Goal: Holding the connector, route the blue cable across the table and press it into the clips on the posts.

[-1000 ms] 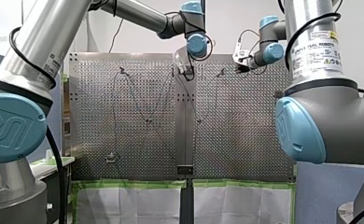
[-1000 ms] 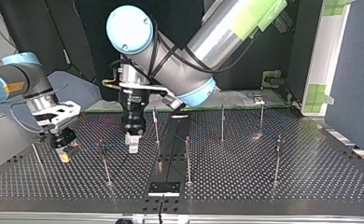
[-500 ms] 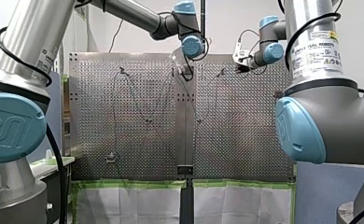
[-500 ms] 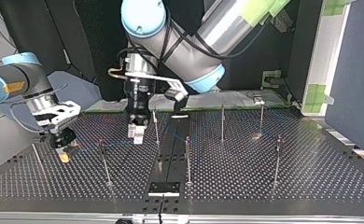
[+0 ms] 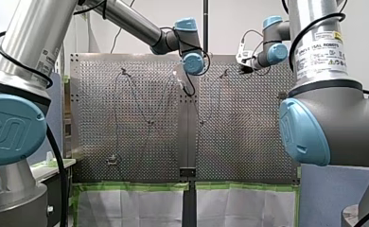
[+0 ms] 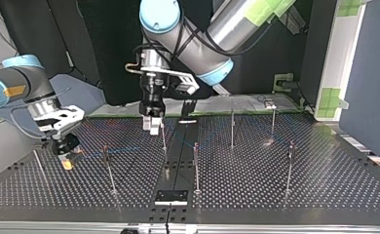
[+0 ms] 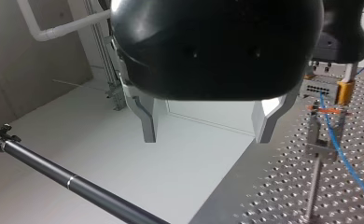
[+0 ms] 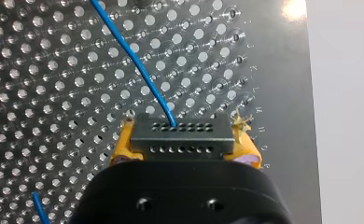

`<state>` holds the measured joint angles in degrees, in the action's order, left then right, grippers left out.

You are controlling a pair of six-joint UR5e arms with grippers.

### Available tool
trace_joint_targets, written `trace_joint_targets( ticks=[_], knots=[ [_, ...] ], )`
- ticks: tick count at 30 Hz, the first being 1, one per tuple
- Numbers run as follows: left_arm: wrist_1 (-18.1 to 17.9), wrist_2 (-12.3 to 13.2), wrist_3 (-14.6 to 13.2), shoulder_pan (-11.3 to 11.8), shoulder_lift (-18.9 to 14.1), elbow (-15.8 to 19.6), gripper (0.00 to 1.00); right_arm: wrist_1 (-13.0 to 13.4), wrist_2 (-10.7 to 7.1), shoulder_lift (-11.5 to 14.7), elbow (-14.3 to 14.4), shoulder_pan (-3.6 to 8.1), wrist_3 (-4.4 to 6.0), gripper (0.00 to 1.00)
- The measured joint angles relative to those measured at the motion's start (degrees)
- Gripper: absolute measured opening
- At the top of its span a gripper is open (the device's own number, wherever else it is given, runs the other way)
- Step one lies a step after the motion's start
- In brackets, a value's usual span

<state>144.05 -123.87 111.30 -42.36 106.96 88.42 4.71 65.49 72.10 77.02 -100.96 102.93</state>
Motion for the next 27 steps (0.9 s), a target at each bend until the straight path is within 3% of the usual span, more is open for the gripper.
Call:
trace_joint_targets(
  ticks=[8, 27],
  knots=[
    [-4.90, -0.25, 1.35, 0.10, -0.04, 4.89, 1.00, 0.00, 0.00, 0.00, 0.00, 0.00, 0.00, 0.00],
    [-15.91, -0.27, 0.57, -0.03, -0.06, 15.91, 1.00, 0.00, 0.00, 0.00, 0.00, 0.00, 0.00, 0.00]
  ],
)
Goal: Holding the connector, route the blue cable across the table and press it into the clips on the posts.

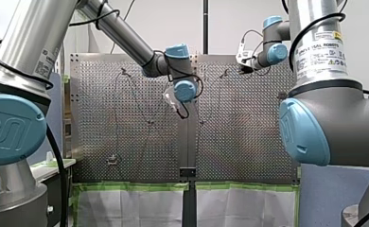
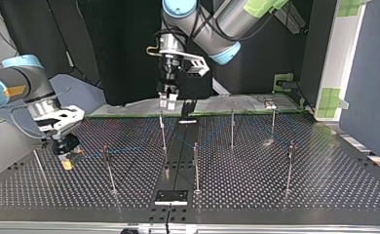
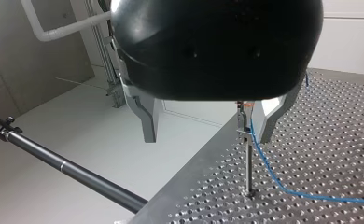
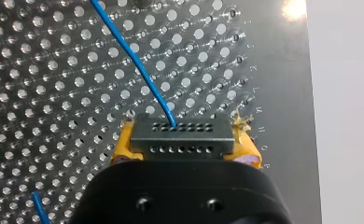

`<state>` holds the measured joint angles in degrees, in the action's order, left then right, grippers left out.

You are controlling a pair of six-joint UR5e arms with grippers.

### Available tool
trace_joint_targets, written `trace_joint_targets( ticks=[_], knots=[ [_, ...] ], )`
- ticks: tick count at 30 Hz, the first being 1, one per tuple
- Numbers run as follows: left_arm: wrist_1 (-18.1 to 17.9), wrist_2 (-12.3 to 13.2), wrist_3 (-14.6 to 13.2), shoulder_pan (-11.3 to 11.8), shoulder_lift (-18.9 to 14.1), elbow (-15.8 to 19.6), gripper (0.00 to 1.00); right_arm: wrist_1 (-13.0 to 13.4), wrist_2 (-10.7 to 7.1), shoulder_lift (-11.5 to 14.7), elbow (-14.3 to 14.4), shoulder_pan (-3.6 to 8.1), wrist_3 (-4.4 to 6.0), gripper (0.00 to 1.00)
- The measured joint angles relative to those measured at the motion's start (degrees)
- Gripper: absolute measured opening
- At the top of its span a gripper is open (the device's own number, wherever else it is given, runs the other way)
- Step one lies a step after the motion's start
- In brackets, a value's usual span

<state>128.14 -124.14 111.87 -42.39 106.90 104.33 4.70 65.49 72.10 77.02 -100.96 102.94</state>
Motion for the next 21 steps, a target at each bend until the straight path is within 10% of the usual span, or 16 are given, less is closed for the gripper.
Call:
trace_joint_targets(
  ticks=[21],
  knots=[
    [-12.32, 0.00, -4.29, 0.10, 0.00, 12.31, 1.00, 0.00, 0.00, 0.00, 0.00, 0.00, 0.00, 0.00]
  ],
)
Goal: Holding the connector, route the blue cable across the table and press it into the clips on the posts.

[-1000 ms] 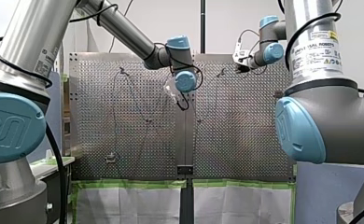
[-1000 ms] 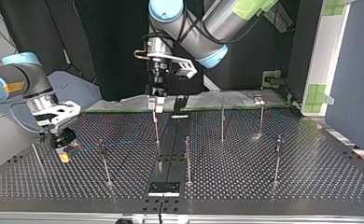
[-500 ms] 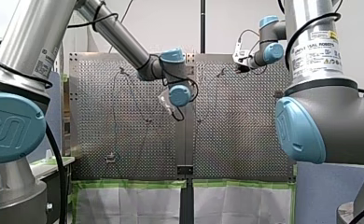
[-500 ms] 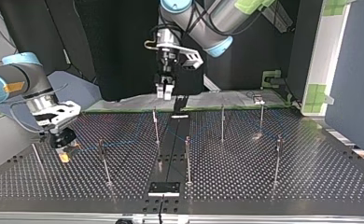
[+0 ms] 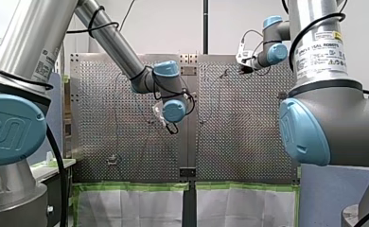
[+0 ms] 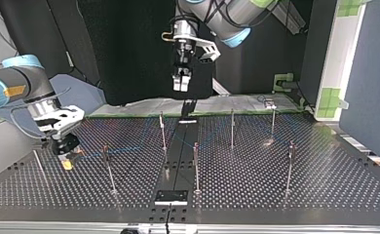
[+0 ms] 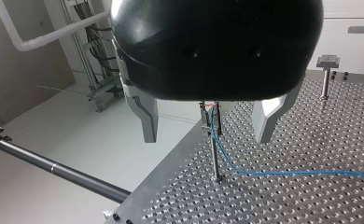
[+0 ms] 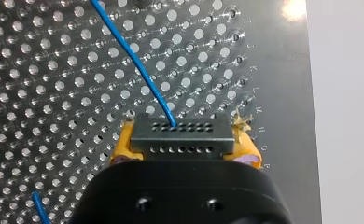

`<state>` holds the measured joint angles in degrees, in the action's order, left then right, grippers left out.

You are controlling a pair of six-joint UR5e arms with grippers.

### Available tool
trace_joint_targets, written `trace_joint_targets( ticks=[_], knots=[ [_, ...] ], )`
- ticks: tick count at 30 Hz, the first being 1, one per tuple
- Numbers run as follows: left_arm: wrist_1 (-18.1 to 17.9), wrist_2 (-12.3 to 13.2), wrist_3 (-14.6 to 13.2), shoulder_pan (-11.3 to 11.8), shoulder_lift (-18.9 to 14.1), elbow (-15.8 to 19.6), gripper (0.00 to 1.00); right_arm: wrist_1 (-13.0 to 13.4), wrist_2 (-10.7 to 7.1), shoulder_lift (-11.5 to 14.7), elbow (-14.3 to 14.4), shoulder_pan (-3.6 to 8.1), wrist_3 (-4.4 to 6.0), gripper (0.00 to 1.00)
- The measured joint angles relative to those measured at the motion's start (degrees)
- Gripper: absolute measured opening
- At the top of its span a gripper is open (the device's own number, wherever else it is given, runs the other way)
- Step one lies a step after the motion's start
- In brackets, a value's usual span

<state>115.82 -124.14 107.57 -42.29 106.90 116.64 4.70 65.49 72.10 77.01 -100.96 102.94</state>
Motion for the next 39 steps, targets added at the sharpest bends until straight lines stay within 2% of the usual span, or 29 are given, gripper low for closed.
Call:
trace_joint_targets(
  ticks=[8, 10, 16, 23, 26, 32, 39],
  knots=[
    [-4.83, 0.13, 3.79, 0.95, 0.00, 4.90, 1.00, 0.00, 0.00, 0.00, 0.00, 0.00, 0.00, 0.00],
    [-5.10, 0.12, 4.24, 1.31, 0.00, 5.87, 1.00, 0.00, 0.00, 0.00, 0.00, 0.00, 0.00, 0.00],
    [-2.78, 0.42, 5.09, 3.20, 0.00, 9.31, 1.00, 0.00, 0.00, 0.00, 0.00, 0.00, 0.00, 0.00],
    [1.51, 3.92, 5.89, 7.38, 0.00, 13.80, 1.00, 0.00, 0.00, 0.00, 0.00, 0.00, 0.00, 0.00],
    [1.61, 4.18, 6.08, 8.73, 0.00, 15.69, 1.00, 0.00, 0.00, 0.00, 0.00, 0.00, 0.00, 0.00],
    [0.86, 2.18, 6.53, 9.36, 0.00, 19.34, 1.00, 0.00, 0.00, 0.00, 0.00, 0.00, 0.00, 0.00],
    [0.37, 2.09, 6.24, 9.39, 0.00, 23.07, 1.00, 0.00, 0.00, 0.00, 0.00, 0.00, 0.00, 0.00]
  ],
)
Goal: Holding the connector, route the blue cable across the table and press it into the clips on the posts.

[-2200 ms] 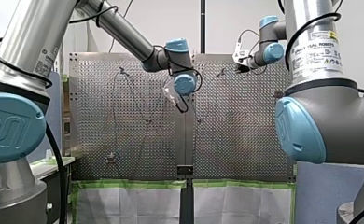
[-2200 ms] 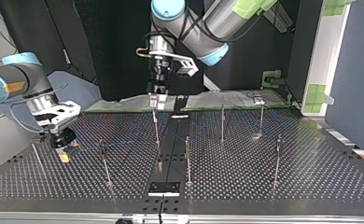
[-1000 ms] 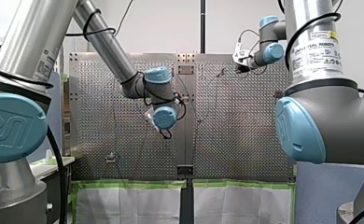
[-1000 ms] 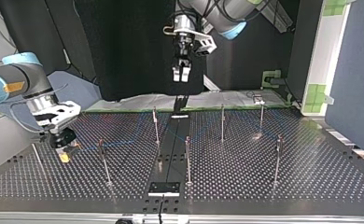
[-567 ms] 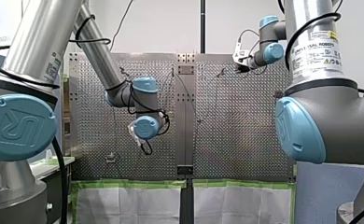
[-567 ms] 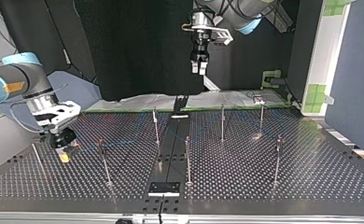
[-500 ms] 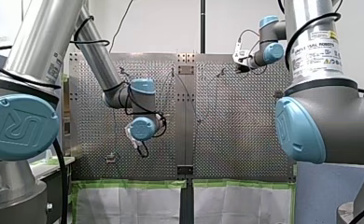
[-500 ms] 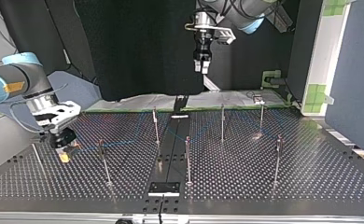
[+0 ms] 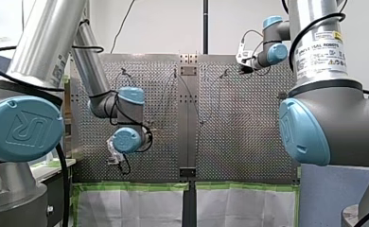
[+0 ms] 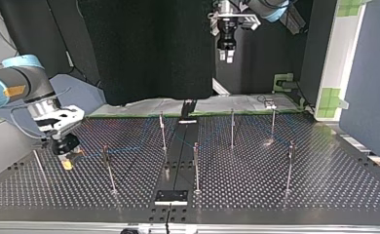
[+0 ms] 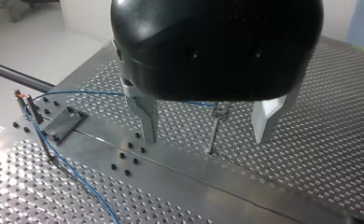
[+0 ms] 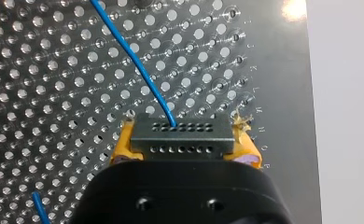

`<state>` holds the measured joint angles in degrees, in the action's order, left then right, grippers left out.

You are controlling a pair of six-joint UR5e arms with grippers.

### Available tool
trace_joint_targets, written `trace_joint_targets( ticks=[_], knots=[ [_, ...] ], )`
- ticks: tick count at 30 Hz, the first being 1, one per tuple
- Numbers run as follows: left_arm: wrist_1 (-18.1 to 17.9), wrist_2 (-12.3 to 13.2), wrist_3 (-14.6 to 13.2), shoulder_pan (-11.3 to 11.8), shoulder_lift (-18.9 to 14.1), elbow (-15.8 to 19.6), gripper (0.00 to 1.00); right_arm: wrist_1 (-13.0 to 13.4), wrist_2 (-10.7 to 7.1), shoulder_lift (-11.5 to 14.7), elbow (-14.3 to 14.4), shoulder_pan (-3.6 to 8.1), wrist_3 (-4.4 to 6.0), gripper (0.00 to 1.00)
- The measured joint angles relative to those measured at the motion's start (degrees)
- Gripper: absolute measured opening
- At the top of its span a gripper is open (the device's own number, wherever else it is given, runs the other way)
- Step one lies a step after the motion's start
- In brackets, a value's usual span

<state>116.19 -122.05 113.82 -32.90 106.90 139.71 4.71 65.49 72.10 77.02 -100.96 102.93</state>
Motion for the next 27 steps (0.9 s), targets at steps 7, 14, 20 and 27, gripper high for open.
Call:
trace_joint_targets(
  ticks=[7, 14, 20, 27],
  knots=[
    [-1.58, 0.05, -0.92, 0.01, 0.00, 3.48, 1.00, 0.00, 0.00, 0.00, 0.00, 0.00, 0.00, 0.00],
    [-1.90, 0.10, -1.05, 0.01, 0.00, 4.25, 1.00, -0.01, 0.00, 0.00, 0.00, 0.00, 0.00, 0.00],
    [-1.92, 0.10, -1.06, 0.01, 0.00, 4.26, 1.00, -0.01, 0.00, 0.00, 0.00, 0.00, 0.00, 0.00],
    [-1.92, 0.10, -1.06, 0.01, 0.00, 4.27, 1.00, 0.00, 0.00, 0.00, 0.00, 0.00, 0.00, 0.00]
  ],
)
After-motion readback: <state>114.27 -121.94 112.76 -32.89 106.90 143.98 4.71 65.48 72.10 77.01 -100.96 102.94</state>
